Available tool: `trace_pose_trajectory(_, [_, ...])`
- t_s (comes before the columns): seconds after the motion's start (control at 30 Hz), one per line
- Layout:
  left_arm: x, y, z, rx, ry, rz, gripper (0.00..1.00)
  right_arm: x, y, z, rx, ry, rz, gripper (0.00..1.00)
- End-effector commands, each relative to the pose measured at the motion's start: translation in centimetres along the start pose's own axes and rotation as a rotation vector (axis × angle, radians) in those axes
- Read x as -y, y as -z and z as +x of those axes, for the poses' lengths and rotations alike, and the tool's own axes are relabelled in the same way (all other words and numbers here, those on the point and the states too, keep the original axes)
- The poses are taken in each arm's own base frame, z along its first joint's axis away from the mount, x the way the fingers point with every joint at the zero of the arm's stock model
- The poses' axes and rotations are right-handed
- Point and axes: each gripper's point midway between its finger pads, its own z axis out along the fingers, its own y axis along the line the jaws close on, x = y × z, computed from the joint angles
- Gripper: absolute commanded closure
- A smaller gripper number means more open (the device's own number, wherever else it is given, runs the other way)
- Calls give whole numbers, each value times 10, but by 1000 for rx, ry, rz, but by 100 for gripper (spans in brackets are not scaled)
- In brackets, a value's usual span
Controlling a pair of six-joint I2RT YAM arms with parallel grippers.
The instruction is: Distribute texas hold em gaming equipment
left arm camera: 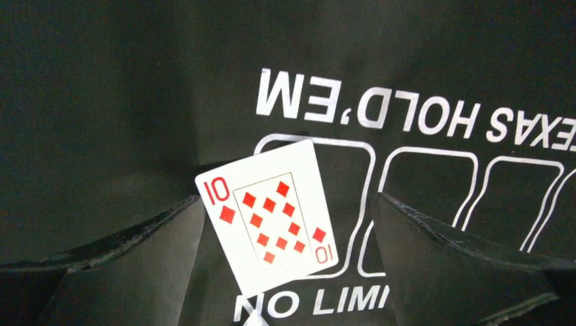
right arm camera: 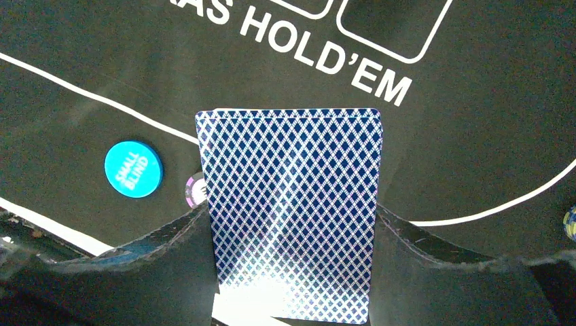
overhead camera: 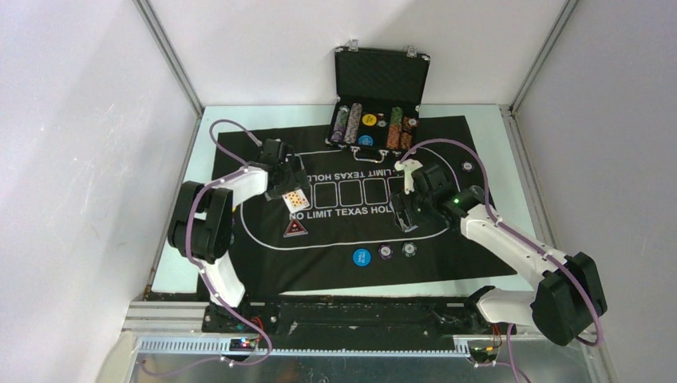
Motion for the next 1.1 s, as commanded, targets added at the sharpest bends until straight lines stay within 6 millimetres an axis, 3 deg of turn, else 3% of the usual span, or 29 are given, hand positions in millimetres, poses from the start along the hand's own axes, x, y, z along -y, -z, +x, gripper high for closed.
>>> trace_pose_trajectory(0.0, [3,-13,3,-37,21,4,0,1,4,-19,77,-18,6,99])
trace_pose_trajectory(0.13, [7,-18,-8,-32,3,-7,0,1,4,-19,78,-19,6,99])
trace_pose_trajectory(0.33, [9,-21,-2,-54,10,9,0,2,4,-19,77,-18,10,99])
trace_pose_trajectory(0.53, [30,-17,-9,-44,28,72,0,1,3,-18,73,-21,6,99])
trace_pose_trajectory(1.07, [35,-20,-10,-37,35,66,0,3,5,-18,78,-22,17,99])
